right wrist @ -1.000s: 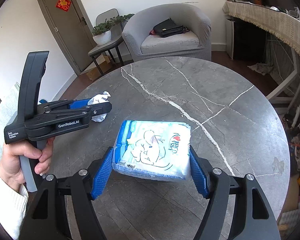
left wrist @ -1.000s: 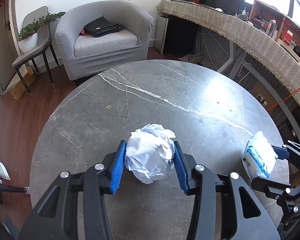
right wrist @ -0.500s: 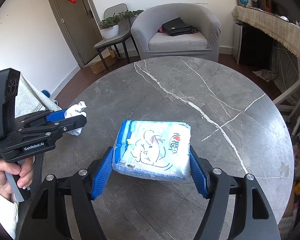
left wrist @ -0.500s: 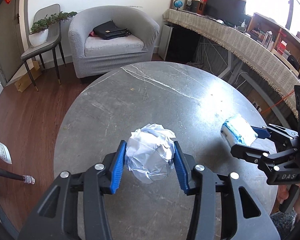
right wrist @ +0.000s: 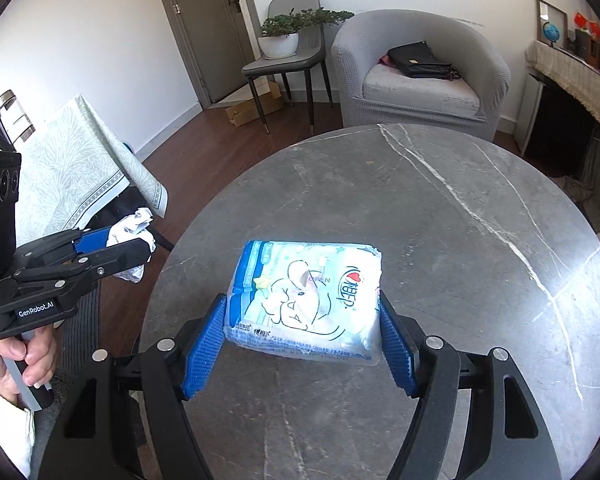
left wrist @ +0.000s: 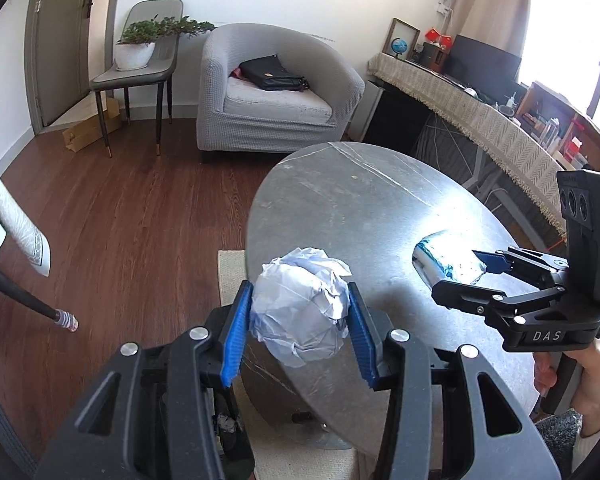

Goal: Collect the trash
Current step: 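Carry the paper ball and tissue pack over the green bin with both tools, then open the left tool to drop the paper ball while the right tool holds the pack over the bin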

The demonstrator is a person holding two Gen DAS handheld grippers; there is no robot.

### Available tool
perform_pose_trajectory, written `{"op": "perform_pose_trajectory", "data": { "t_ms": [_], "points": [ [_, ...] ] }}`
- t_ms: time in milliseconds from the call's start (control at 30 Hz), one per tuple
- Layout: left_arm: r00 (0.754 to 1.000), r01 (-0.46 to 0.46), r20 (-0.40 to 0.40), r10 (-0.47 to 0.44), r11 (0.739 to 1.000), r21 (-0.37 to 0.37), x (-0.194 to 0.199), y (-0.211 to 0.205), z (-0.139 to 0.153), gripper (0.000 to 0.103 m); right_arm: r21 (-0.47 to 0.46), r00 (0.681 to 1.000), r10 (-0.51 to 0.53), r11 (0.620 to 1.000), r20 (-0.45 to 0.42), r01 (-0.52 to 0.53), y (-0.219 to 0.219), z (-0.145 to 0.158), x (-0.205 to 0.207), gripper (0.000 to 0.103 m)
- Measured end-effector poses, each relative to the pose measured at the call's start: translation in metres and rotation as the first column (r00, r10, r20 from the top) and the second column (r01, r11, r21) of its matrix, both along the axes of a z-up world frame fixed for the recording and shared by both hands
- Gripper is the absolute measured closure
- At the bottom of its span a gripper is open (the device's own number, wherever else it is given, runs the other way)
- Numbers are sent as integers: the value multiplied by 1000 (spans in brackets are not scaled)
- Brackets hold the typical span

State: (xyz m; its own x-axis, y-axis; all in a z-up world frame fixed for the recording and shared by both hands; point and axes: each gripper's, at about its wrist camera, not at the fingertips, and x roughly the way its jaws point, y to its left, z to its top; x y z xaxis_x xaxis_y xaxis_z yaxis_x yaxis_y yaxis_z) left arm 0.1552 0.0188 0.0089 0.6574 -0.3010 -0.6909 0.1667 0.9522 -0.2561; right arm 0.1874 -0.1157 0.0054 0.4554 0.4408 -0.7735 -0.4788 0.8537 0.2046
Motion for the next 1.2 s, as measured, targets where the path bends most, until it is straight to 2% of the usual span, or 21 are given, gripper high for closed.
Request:
{"op": "perform_pose_trajectory", "data": {
  "t_ms": [333,467,600,800,933,1100,1200],
  "points": [
    [992,-104,-72,103,995,-6,-11,77,-36,54,10,993,117,993,-12,-117,74,1,-1,31],
    [980,-151,-124,157,987,53,-19,100,-58,54,22,988,151,988,-13,-151,98,2,-3,31],
    [968,-158,-184,173,983,93,-26,112,-81,54,28,983,184,983,-11,-184,119,3,-8,31],
    [944,-150,-274,185,978,144,-30,123,-120,54,31,975,223,974,-21,-222,151,0,-12,31],
    [922,-158,-339,190,980,119,-34,131,-141,54,23,968,247,969,-30,-247,171,-6,-13,31],
    [890,-172,-406,207,978,122,-35,143,-165,53,0,960,276,961,-49,-276,191,-16,-14,31],
    [879,-165,-429,207,977,133,-38,147,-175,53,-14,956,287,958,-55,-288,201,-19,-15,31]
  ]
}}
